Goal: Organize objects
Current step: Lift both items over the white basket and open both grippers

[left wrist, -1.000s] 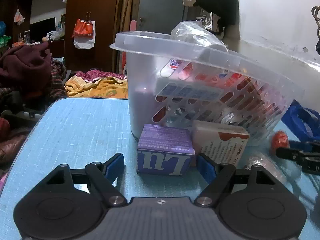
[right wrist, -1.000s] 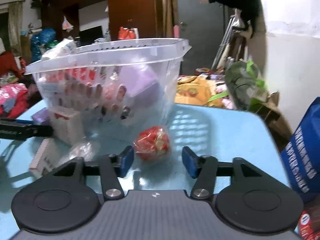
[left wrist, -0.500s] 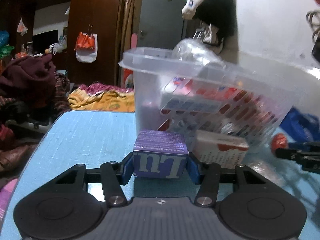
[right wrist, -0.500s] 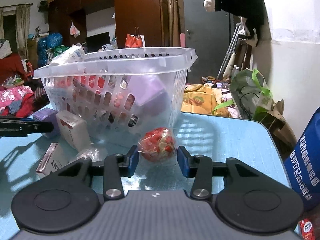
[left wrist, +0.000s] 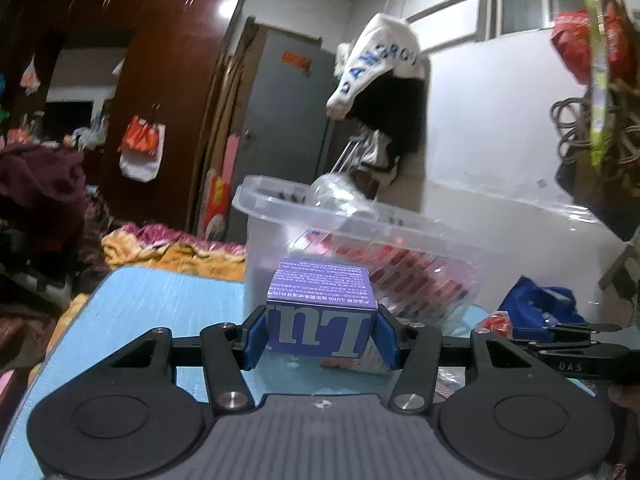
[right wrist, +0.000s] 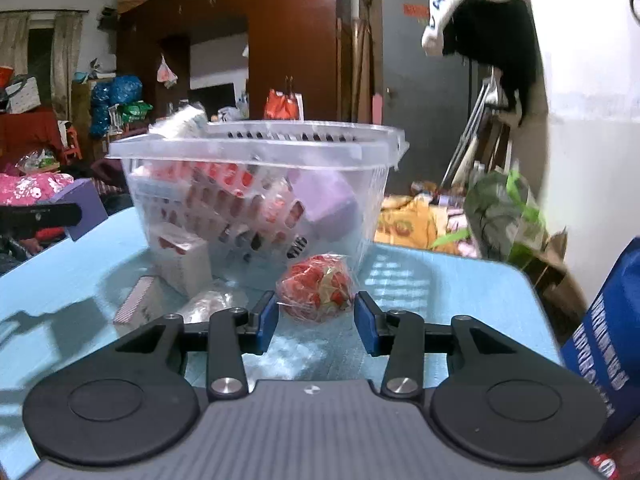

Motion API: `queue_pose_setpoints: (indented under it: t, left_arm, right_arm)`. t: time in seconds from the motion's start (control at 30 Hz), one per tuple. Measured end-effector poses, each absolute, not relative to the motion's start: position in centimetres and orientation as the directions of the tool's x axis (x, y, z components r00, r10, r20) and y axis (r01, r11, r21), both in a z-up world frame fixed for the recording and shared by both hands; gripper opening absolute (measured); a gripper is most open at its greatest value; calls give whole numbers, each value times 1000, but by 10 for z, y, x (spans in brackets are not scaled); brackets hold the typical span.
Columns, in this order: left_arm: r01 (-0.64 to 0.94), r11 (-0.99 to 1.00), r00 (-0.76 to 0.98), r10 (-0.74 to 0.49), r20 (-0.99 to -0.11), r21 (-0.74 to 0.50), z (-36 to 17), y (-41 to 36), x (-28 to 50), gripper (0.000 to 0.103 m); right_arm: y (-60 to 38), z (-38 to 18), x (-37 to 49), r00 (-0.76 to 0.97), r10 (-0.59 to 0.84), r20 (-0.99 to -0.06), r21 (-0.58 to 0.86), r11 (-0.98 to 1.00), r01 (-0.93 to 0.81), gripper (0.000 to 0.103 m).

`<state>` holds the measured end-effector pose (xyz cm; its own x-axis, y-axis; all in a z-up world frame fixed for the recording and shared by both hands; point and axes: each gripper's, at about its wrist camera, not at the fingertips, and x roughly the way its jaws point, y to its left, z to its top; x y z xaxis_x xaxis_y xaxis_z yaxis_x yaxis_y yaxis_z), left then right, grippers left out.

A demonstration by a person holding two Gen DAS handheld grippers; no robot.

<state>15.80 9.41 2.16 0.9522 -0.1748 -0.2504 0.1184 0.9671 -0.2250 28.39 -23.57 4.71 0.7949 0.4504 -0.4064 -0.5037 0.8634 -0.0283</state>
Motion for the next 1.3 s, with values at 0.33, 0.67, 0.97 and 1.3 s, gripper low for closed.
queue_pose_setpoints:
  t: [0.33,0.67,0.97,1.3]
  left_arm:
    - [252,934,949,-290,-126,-252,94,81,147,58]
    - [161,950,899,-253,-356,-269,133,35,283,58]
    - [141,949,911,-236,-339,-282,121,38,284,86]
    - [241,959,847,-284,-449,-152,37,12,164,98]
  right_arm:
    - [-233,126,248,800,560,-215,-12,817,-576,46]
    - [-184,151,367,805,473,-358,-48,851,-522,46]
    - [-211,145,348,826,496,-267,-12,855,-518,103]
    - [-247,73,278,745,553,-374,103,823,-559,103]
